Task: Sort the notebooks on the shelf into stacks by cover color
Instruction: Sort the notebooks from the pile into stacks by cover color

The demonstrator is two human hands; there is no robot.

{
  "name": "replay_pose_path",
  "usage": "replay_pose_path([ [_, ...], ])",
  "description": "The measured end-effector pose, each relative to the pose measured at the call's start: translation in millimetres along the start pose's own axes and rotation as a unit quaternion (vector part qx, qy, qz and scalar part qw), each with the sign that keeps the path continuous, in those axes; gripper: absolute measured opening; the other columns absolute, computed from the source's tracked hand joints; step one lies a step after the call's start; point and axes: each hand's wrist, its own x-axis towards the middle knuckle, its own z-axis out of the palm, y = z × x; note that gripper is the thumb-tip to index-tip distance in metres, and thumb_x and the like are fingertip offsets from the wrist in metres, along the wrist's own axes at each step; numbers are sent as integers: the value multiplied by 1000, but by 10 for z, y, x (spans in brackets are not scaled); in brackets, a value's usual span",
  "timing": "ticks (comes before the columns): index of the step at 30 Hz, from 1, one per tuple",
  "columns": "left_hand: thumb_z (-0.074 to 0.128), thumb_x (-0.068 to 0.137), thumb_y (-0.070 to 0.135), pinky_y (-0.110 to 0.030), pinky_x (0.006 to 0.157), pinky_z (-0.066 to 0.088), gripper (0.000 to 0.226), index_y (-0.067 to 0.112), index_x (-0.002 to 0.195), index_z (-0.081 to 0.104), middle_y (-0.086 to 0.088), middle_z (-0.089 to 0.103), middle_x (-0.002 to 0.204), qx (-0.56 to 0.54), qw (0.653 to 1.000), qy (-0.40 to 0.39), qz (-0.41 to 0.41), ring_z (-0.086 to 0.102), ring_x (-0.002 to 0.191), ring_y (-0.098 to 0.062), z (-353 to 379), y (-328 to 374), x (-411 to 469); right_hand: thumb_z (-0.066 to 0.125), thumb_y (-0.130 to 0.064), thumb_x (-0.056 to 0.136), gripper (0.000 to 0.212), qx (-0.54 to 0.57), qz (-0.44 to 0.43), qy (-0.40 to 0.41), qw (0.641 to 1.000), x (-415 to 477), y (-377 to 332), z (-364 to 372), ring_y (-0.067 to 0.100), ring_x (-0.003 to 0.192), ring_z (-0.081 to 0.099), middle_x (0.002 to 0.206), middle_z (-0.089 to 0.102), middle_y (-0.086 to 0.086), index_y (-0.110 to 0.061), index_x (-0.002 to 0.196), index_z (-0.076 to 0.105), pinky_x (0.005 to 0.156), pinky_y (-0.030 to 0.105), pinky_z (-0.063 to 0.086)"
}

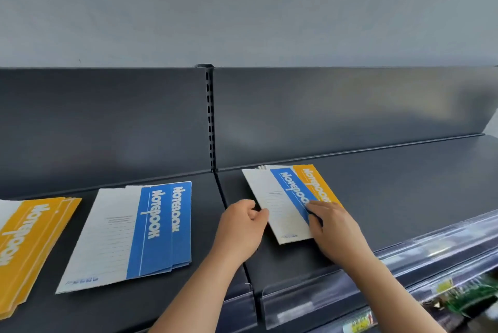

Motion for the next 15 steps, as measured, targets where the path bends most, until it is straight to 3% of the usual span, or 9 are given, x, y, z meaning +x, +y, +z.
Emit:
replay_pose_path([
  [2,59,91,25,-9,50,36,4,21,93,57,17,60,75,-31,999,23,-21,57,64,5,102,26,69,42,-16,96,28,20,-63,-14,998,-9,9,-26,19,108,54,118,65,-3,-14,110,67,92,23,39],
  [4,63,88,19,-11,52,40,14,18,99,55,14,64,88,-73,994,54,-55,61,76,2,159,42,102,42,-16,96,30,46,-65,-24,997,12,62,-44,16,108,53,119,64,-7,-18,114,66,95,22,38],
  [6,62,88,12,-11,50,41,14,15,98,53,8,65,94,-106,988,82,-79,61,79,-1,204,53,117,41,-14,94,26,51,-38,13,998,65,193,-10,19,91,56,99,66,-5,-15,95,67,94,26,42],
  [8,56,89,9,-9,46,40,13,13,100,50,6,64,96,-121,983,104,-93,60,80,-2,259,74,127,41,-13,91,25,33,3,43,999,103,292,12,21,68,48,75,59,-1,-12,71,56,86,35,45],
  [10,54,88,8,-12,48,42,15,13,100,49,4,64,97,-135,979,118,-97,61,81,-4,336,113,136,41,-10,90,25,21,4,40,999,107,338,6,21,62,42,70,57,0,-12,68,51,80,33,44],
  [11,57,86,8,-15,51,43,16,14,99,48,4,64,97,-142,978,121,-98,61,82,-5,358,119,136,40,-8,90,24,30,-9,34,999,100,334,10,22,66,44,74,60,0,-13,73,56,85,34,44],
  [13,64,84,9,-17,54,44,23,16,98,47,6,64,95,-150,976,120,-99,62,83,-6,380,129,134,37,-10,94,30,59,-28,5,998,76,307,-8,24,91,53,97,66,-1,-18,105,64,91,31,44],
  [15,69,82,9,-17,53,43,29,15,101,47,7,63,95,-152,975,126,-106,62,82,-5,384,130,139,37,-15,97,36,89,-35,-14,995,71,309,-32,21,112,51,117,63,-3,-21,127,56,91,28,42],
])
